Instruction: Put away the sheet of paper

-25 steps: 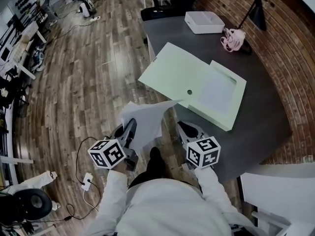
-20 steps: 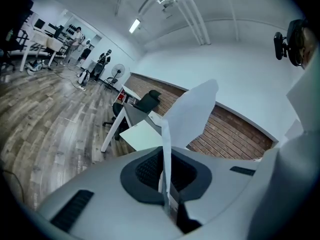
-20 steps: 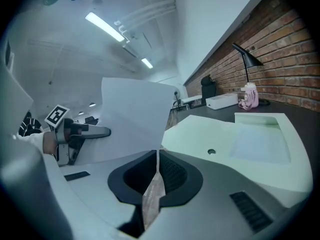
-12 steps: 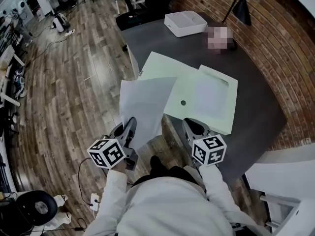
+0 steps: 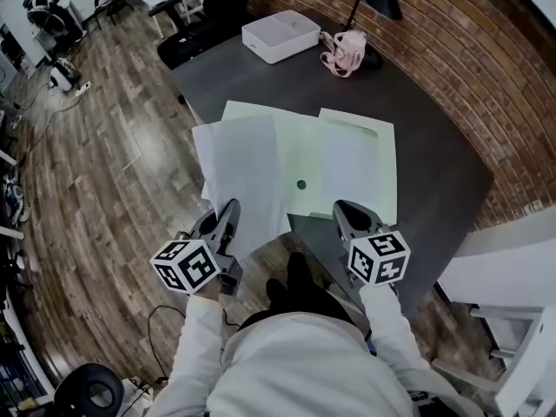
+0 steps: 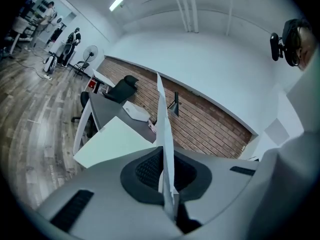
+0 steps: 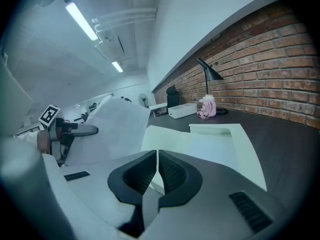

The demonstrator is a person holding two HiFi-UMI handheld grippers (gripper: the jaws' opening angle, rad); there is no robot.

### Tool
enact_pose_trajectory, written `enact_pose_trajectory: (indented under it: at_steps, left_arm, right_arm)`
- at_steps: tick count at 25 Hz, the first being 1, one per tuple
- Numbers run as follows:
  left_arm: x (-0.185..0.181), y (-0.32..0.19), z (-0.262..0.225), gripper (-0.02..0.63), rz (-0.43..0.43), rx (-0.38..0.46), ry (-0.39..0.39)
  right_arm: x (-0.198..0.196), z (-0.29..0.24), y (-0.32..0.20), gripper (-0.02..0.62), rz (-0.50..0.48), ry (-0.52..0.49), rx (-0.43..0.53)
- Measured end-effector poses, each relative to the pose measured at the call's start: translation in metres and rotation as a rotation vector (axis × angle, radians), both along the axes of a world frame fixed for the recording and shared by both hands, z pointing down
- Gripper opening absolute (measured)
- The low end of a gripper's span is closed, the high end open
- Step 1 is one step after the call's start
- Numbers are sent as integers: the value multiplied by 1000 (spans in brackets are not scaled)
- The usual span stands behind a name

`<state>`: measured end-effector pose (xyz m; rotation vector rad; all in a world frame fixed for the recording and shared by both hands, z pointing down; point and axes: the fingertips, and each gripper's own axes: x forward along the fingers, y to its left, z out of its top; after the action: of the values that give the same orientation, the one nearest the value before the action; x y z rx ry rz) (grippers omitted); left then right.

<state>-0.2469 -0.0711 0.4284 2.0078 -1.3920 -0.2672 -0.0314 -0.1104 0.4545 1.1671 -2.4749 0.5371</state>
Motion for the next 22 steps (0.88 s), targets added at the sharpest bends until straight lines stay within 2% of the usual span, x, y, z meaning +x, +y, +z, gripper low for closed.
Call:
enact_pose_trajectory:
  at_steps: [12,22]
  left_arm:
    - [53,-78,-22,17,176,54,1]
    - [106,-136,-31,17,298,83,20]
  right_arm:
    - [60,-12,-33,28,172,2,32]
    - [101,-21,-61,28,251,6,65]
